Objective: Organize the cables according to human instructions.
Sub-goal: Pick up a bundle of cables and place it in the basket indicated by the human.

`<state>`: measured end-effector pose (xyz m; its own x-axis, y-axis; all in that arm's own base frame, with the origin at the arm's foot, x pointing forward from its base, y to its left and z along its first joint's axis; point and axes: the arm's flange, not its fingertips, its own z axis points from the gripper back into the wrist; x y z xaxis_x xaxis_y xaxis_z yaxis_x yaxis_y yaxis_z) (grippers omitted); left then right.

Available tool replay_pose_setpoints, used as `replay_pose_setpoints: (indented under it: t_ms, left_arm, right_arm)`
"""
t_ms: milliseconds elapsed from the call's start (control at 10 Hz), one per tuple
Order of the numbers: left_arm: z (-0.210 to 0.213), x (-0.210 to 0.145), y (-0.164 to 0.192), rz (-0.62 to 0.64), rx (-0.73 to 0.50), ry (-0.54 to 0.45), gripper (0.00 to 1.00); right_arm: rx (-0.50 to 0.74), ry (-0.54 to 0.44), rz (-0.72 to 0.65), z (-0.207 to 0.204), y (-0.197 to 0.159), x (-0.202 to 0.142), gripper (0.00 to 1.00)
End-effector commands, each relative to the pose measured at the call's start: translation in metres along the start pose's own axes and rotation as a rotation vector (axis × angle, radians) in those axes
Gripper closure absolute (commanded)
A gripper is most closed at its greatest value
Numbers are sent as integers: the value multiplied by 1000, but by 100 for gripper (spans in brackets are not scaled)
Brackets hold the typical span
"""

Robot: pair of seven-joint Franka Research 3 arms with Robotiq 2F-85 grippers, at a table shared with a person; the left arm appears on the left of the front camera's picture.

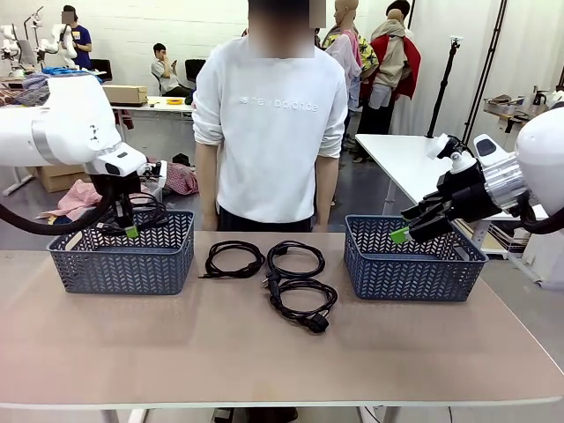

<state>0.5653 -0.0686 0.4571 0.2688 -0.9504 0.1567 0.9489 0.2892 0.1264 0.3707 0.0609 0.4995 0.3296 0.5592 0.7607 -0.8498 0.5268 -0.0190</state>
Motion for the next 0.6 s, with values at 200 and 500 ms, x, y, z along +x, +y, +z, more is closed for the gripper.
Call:
replay_pose_setpoints:
  t_ms: [200, 500]
  left_arm:
    - [-3, -7, 1, 28, 17, -34, 68]
    - [6, -6, -1, 32, -1, -27, 66]
  right_arm:
    - [16, -25, 18, -2, -4, 0, 0]
    - [16, -25, 18, -2, -4, 0, 0]
